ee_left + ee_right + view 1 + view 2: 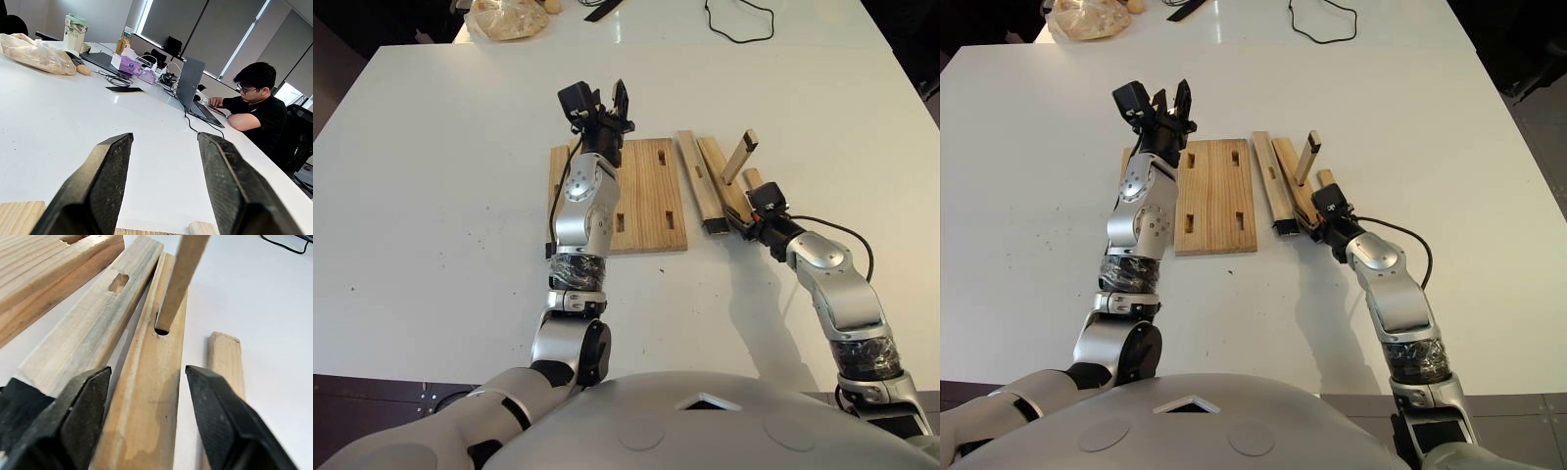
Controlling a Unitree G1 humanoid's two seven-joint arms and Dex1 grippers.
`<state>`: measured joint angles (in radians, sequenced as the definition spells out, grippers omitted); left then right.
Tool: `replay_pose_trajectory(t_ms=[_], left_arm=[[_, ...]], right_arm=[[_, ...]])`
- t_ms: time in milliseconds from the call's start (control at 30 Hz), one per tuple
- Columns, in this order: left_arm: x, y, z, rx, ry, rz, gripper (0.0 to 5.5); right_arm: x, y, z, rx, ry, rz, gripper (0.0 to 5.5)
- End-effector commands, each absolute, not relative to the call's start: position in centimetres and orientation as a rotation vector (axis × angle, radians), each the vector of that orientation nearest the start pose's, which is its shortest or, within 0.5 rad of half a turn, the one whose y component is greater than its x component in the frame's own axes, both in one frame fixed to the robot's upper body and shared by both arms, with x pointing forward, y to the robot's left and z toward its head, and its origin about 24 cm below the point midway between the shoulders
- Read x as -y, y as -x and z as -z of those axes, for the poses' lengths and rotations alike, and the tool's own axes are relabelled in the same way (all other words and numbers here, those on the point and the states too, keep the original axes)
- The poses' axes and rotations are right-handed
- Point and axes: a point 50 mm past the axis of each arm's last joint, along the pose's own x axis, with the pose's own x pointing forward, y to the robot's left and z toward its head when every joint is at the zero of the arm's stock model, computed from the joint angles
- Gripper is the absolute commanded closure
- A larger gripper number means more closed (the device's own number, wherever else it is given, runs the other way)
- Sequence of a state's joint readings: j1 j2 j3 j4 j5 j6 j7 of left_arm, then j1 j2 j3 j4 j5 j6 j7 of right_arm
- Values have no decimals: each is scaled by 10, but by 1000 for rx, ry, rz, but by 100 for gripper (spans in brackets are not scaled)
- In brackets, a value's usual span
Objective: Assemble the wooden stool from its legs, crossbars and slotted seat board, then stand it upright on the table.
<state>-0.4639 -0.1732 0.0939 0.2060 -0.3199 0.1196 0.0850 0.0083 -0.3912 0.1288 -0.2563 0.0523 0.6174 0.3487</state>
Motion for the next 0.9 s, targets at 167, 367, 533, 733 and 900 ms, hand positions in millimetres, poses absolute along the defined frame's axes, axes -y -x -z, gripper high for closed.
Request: replay_pose_trajectory(t_ms=[167,367,533,733,900], left_arm=[[-83,-333,-112,74,524,70,305],[-84,-334,-112,76,528,70,305],[-83,-334,-112,76,530,70,305],[-84,-334,-112,66,531,50,305],[-93,-329,-129,92,667,114,305]], right_arm=[[170,-239,-33,-603,149,-395,270],[172,-241,-33,-645,173,-371,304],[174,-244,-36,-604,226,-336,344],[172,-252,-43,-528,235,-297,344],[166,-292,-81,-355,-153,-206,344]])
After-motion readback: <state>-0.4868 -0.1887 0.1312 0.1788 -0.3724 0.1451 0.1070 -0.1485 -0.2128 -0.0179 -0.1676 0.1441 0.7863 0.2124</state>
